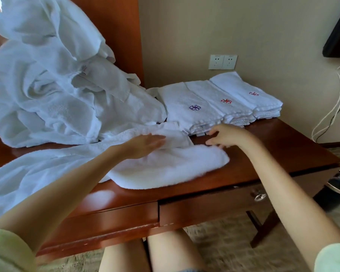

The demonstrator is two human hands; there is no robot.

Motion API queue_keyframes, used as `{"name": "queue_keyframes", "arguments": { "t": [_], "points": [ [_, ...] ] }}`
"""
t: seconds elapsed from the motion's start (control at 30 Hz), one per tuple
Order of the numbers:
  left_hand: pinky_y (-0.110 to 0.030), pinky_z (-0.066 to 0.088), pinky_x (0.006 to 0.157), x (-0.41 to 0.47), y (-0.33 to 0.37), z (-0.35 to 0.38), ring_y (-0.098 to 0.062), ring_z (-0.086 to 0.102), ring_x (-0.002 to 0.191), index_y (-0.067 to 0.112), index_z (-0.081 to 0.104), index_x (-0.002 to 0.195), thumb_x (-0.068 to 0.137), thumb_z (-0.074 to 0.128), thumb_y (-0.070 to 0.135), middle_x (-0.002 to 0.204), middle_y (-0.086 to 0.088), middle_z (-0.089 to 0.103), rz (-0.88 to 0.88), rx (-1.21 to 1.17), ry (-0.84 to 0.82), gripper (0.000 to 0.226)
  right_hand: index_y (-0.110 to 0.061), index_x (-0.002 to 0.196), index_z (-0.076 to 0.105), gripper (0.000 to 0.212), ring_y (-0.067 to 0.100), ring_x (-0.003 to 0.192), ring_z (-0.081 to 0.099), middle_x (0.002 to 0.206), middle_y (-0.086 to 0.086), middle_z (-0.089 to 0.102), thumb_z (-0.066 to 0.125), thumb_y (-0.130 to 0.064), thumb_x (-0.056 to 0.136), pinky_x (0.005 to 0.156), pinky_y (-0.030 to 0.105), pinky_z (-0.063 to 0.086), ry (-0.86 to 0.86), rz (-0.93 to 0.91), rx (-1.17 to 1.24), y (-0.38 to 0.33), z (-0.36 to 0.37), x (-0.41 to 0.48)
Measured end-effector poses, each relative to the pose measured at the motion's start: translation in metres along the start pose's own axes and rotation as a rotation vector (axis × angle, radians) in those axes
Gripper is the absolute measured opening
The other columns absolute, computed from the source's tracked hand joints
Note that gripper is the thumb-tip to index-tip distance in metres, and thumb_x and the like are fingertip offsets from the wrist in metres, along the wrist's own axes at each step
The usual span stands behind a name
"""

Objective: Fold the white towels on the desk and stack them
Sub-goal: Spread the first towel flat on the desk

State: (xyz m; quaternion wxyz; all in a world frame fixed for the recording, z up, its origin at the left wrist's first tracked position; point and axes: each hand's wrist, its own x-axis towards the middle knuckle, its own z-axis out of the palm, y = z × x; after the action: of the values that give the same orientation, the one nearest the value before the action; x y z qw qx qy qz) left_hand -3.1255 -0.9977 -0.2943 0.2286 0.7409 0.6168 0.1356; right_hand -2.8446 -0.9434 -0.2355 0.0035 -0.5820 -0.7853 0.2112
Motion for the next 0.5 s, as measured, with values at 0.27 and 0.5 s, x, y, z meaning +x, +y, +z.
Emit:
{"name": "queue_keyframes", "arguments": {
  "t": [0.27, 0.5],
  "points": [
    [-0.038, 0.046, 0.082, -0.146, -0.083, -0.058, -0.029, 0.063, 0.107, 0.022, 0.049, 0.138, 0.095, 0.056, 0.031, 0.131, -0.008, 0.059, -0.310, 0.251, 0.698, 0.045, -0.021, 0.126, 0.062, 0.029, 0.015, 0.115, 0.054, 0.127, -0.001, 0.057, 0.052, -0.024, 0.099, 0.097, 0.028, 0.040, 0.042, -0.731, 0.076, -0.162, 0.075, 0.025],
    [-0.060, 0.028, 0.108, -0.283, -0.158, -0.063, -0.040, 0.040, 0.131, 0.008, 0.030, 0.147, 0.081, 0.040, 0.078, 0.148, -0.018, 0.037, -1.236, 0.124, 0.472, 0.096, -0.021, 0.141, 0.047, 0.047, 0.017, 0.127, 0.048, 0.141, 0.002, 0.046, 0.055, -0.036, 0.097, 0.106, 0.035, 0.038, -0.174, -1.013, 0.018, -0.324, 0.147, 0.032]
  ]
}}
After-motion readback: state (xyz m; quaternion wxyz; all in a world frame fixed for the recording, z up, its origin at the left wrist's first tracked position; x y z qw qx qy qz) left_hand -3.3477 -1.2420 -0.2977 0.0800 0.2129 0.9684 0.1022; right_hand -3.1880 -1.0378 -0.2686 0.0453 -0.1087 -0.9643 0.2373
